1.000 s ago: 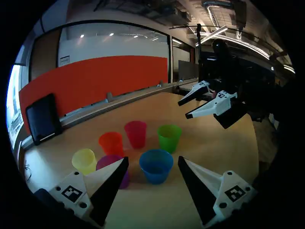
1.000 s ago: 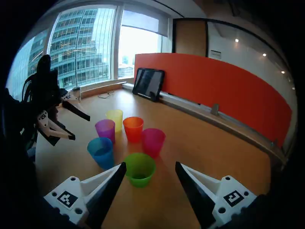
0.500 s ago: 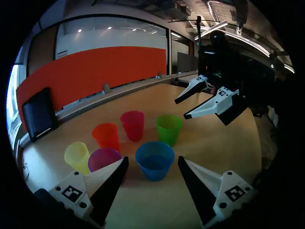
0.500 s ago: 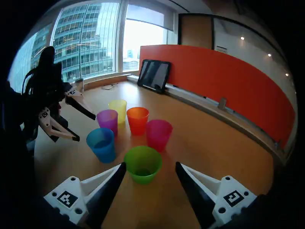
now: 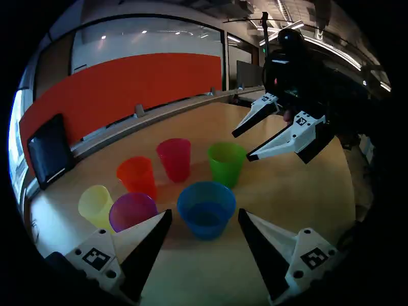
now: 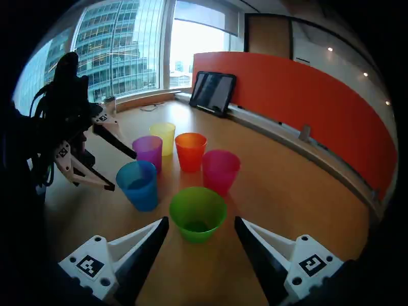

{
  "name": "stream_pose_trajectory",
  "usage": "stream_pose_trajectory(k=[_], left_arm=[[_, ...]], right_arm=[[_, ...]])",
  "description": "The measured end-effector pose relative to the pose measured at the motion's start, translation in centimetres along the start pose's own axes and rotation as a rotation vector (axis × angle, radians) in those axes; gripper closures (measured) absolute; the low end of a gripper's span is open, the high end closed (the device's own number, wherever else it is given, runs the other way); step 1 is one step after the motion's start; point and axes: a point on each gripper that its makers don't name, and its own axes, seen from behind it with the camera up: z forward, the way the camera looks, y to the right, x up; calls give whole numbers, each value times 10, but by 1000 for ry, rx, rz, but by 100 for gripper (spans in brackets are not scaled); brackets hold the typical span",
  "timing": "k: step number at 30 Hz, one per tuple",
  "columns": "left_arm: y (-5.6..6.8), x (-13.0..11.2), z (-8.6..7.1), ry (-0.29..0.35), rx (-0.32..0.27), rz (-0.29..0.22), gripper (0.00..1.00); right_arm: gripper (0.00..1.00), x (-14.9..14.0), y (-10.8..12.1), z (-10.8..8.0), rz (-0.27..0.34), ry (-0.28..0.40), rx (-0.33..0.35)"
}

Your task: Pour water

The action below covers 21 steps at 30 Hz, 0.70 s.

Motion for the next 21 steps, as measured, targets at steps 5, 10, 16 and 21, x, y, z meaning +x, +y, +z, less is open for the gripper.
stream_pose_trajectory(k=[5, 10, 16, 21], left_arm=[[1, -3, 6, -14, -1, 1, 4], [-1, -4, 12, -21, 6, 4, 4], [-1, -4, 18, -28, 2, 5, 4], [-1, -3, 22, -32, -3, 6, 4]], right_arm=[[0, -3, -1, 5, -4, -9, 5], [0, -6, -3, 9, -7, -18, 12], [0, -8, -4, 15, -10, -28, 17], [0, -9, -4, 21, -9, -34, 21]])
